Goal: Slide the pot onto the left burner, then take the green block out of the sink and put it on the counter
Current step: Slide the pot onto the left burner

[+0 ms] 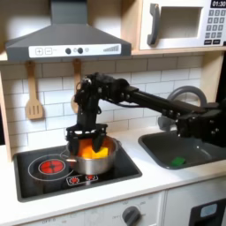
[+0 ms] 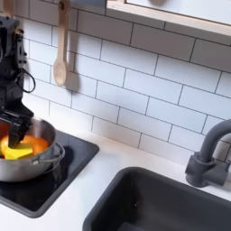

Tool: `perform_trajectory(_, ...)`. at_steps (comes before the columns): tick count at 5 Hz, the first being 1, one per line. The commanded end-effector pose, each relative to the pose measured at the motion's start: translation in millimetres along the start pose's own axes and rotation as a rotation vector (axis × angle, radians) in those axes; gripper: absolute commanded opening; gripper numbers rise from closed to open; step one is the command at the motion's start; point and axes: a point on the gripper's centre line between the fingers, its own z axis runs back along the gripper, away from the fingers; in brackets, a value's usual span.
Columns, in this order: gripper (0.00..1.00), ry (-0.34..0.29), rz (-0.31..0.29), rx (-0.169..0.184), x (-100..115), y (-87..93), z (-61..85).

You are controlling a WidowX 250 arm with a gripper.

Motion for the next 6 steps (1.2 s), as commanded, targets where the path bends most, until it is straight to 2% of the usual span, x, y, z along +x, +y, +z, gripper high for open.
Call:
perform_trajectory(1,1.00,0.005,0.053,0.018,9,19.0,0.3)
perform_trajectory(3,1.00,0.018,0.105,0.037,15,38.7,-4.2)
perform_trajectory(4,1.00,0.016,0.112,0.040,19,41.5,-5.7)
perform_trajectory(5,1.00,0.062,0.132,0.040,18,48.9,-26.1)
perform_trajectory(6,1.00,0.076,0.161,0.038,14,57.6,-28.9)
